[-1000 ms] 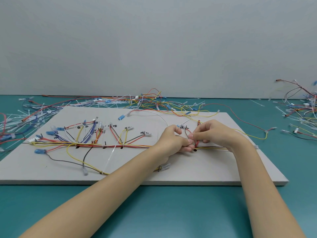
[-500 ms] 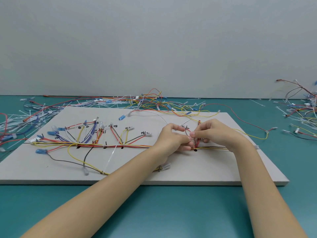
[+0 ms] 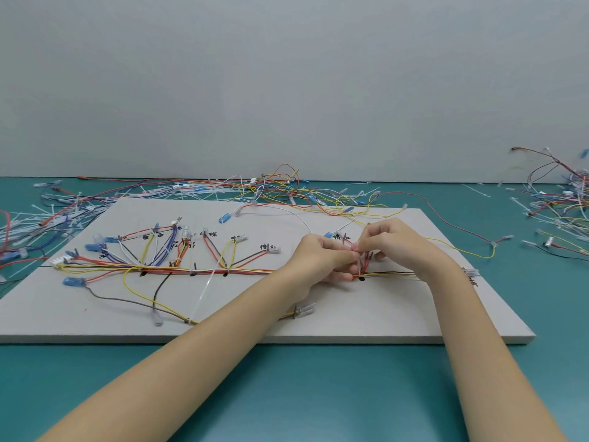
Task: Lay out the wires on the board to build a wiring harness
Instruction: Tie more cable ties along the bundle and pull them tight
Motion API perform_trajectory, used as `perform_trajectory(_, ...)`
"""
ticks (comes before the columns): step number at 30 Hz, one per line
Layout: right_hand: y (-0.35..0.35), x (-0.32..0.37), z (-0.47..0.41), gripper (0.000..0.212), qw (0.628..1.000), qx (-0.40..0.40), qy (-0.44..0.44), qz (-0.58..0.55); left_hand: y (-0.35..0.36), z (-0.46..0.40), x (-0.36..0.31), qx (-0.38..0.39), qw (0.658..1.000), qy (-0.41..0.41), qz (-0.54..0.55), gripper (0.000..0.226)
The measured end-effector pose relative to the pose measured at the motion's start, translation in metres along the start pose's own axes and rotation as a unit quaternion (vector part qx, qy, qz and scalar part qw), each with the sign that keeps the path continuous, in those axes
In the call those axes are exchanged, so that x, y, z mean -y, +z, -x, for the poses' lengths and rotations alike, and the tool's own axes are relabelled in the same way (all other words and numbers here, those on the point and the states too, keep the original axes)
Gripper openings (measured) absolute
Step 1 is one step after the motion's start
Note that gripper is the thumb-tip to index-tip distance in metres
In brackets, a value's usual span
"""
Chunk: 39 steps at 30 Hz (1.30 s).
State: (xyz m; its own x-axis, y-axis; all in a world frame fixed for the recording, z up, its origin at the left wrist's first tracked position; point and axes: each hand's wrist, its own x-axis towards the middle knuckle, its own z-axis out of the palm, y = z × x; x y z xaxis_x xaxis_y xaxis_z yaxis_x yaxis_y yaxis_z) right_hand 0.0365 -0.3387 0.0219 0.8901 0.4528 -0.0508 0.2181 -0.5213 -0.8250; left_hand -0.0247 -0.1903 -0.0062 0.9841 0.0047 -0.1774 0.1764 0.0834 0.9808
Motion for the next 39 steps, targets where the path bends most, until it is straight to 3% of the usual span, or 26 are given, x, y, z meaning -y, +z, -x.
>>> perform_trajectory(39, -0.0010, -0.0048, -0.0039, 0.025, 0.999, 0.011, -0.017, -0.027, 0.0032, 0.0033, -0.0051, -0.006, 0.999, -0.022, -0.039, 0.005)
